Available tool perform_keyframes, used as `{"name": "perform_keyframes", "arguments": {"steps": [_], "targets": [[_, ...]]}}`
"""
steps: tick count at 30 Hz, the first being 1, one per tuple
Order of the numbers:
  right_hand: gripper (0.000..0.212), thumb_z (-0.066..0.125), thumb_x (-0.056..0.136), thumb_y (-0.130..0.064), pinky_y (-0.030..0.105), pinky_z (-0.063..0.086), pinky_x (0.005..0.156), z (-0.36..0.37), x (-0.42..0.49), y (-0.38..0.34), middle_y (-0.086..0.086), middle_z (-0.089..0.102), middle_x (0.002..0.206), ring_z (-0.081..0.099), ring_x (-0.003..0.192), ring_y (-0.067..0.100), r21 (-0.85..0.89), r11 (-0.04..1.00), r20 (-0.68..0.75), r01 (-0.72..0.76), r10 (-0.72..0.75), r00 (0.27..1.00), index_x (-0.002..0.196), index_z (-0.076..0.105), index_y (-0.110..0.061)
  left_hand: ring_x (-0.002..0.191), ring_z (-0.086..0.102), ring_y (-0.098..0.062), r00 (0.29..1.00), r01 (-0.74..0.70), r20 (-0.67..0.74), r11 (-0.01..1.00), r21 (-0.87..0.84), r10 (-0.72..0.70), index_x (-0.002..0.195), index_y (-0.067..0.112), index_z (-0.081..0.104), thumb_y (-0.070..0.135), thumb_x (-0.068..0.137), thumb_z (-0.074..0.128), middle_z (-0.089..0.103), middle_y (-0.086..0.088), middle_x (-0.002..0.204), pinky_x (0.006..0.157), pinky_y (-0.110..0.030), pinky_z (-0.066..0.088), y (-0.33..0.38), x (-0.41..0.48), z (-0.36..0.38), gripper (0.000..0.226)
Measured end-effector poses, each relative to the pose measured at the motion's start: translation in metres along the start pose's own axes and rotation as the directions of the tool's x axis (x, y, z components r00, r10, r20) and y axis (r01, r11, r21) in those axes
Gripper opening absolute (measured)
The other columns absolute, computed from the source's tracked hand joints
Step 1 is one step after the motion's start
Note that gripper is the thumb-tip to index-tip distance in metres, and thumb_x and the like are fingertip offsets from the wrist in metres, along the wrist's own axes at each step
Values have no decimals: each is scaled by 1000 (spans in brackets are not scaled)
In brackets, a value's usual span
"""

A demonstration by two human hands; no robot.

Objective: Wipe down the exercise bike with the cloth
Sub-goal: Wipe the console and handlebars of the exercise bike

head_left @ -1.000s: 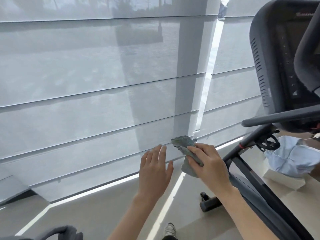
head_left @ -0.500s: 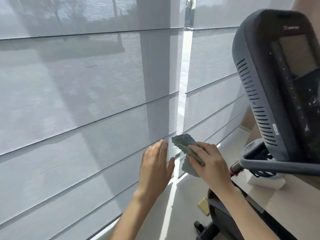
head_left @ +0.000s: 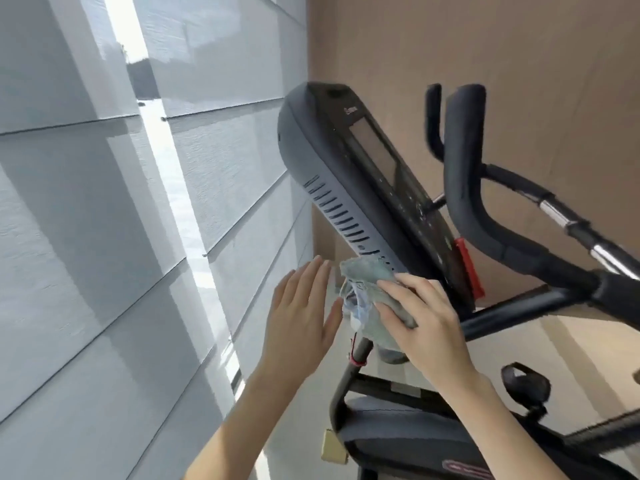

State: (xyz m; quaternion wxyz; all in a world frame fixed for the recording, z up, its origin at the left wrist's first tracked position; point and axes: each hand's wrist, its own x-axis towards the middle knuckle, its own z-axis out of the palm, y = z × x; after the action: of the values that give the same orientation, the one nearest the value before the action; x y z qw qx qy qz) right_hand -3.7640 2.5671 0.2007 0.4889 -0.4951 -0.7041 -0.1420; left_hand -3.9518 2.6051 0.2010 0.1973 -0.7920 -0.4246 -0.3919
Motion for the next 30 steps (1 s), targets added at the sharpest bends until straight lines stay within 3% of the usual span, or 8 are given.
{"name": "perform_keyframes", "arguments": {"steps": [4,8,15,18,22,25,30], "targets": [[28,59,86,-27,32,51,82,-20,20,-13,4,64,109,57,95,20,-127,991,-106,-33,20,994,107,70,-12,126,50,-28,985,-172,-34,982,-79,170,131,1,52,33,97,42,52,-15,136,106,-43,39,-11,46,1,49],[26,62,86,-22,25,47,87,-45,58,-30,8,64,108,56,94,20,-264,965,-257,15,-85,963,106,69,-8,130,46,-30,946,-314,-110,946,-85,304,134,-1,49,31,96,43,49,-17,139,108,-46,37,-24,92,-3,50],[22,64,88,-17,19,38,90,-94,139,-49,14,64,108,56,90,32,-551,834,-407,38,-308,860,107,69,-6,131,45,-28,883,-439,-137,894,91,448,133,1,50,35,96,41,51,-14,138,111,-49,31,-39,143,7,51],[21,63,89,-17,25,41,90,-107,175,-41,13,64,107,56,90,34,-640,766,-367,51,-363,856,106,69,-7,130,46,-27,854,-479,-167,869,120,494,132,2,52,37,97,39,52,-13,137,112,-49,28,-35,155,15,52],[24,64,86,-20,46,47,82,-97,201,-19,13,65,109,56,94,36,-717,693,-184,75,-291,939,105,70,-7,130,46,-27,844,-489,-189,865,117,502,132,2,52,37,97,39,52,-14,137,112,-47,25,-29,164,21,51],[28,66,84,-22,47,46,81,-83,200,-2,15,62,115,56,98,37,-754,652,-65,78,-191,979,107,68,-8,129,46,-28,852,-479,-187,873,97,488,132,1,52,36,97,39,53,-14,136,113,-47,23,-28,165,25,51],[23,64,84,-22,44,46,73,-78,207,5,15,58,111,54,94,35,-739,671,-26,57,-112,993,101,66,-8,129,47,-28,844,-484,-210,870,98,493,131,2,53,35,96,42,53,-14,135,114,-46,22,-32,165,34,50]]}}
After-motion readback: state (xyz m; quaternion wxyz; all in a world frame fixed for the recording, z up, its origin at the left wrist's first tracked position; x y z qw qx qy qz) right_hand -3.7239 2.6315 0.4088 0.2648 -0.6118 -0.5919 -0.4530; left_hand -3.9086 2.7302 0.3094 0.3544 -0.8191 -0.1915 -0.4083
